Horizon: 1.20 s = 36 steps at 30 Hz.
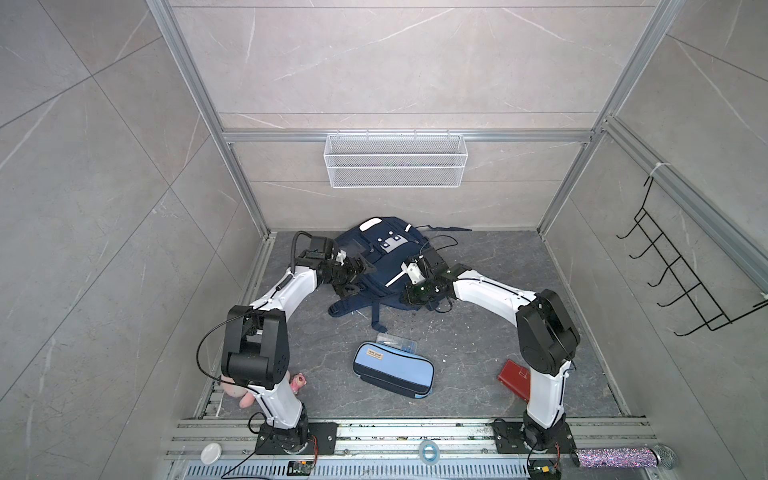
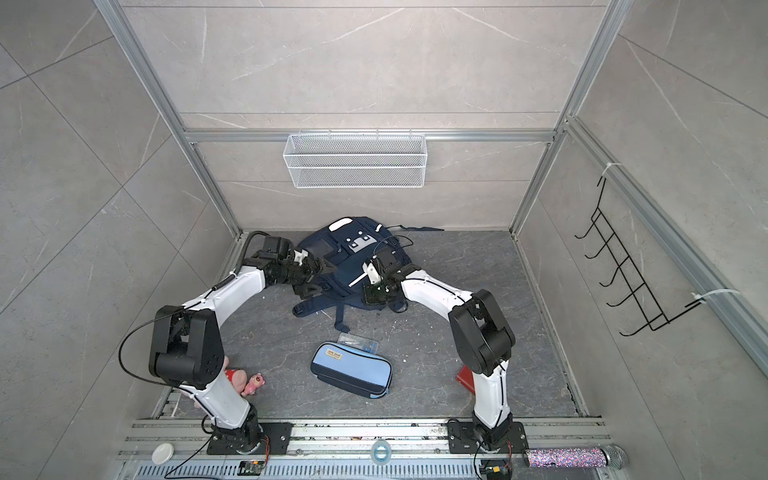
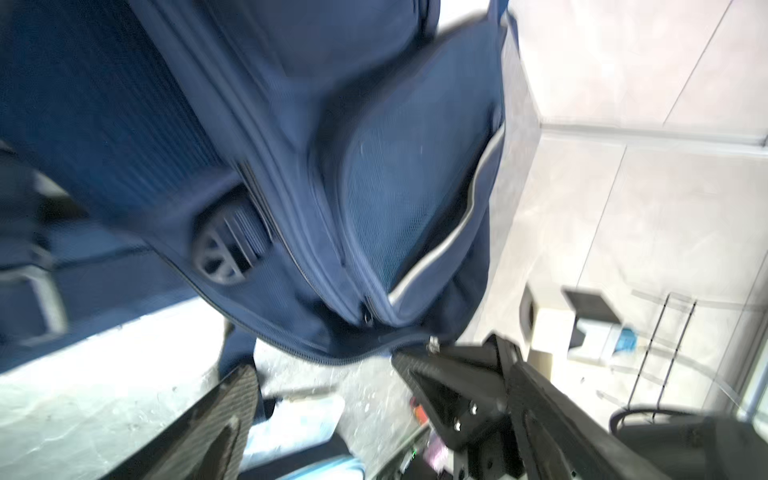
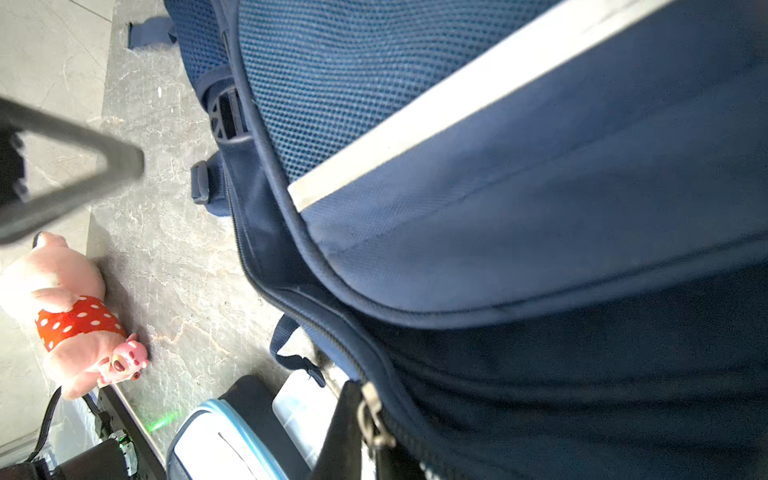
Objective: Pack the student bag
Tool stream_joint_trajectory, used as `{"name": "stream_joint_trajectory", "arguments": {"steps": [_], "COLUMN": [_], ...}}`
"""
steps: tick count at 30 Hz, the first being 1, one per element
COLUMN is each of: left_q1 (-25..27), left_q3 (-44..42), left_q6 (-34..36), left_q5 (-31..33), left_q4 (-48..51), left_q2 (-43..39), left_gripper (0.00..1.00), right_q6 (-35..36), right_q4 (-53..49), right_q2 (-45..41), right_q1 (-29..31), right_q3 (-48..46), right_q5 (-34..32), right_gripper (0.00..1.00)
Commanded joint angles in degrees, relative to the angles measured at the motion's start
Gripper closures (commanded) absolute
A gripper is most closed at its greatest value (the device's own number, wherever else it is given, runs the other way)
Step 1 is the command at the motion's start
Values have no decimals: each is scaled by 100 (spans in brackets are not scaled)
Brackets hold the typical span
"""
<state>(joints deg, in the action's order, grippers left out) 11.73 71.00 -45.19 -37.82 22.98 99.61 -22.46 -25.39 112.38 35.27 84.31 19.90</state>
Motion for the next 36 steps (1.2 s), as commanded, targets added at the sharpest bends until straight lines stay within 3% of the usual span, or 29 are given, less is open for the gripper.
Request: {"name": "stream_joint_trajectory", "arguments": {"steps": [1,9,14,17,18,30,36], "left_q1": [148,306,314,291,268,-13,-264], "left_q3": [-347,-236,-359,-372,-377,-552,-623], "left_q6": [-23,-658,-1193,-1138,-1103,-559,27], "left_q5": [-340,-438,-502,-388,-359,-151,86], "left_q4": [-208,-1189,-2051,-2023,-1998,-1802,-1349], "left_q2": [383,931,1109,1019,999,905,670], "left_gripper": [4,12,54,95,100,100,100], "right_q6": [117,136,116,-11,-34,-552,-558], "right_q4": [381,342,253,280,252,-286,-526], "right_q2": [91,177,36,-277,-376,-1336,-1502], "right_q1": [41,161,138,-38,-92,-1144,-1583], "right_q3": [289,388,264,-98,-227,-1525,-1490], "right_q5": [83,172,1,-143,-208,-698,-1047], "right_gripper": [100,100,100,100,100,100,100]}}
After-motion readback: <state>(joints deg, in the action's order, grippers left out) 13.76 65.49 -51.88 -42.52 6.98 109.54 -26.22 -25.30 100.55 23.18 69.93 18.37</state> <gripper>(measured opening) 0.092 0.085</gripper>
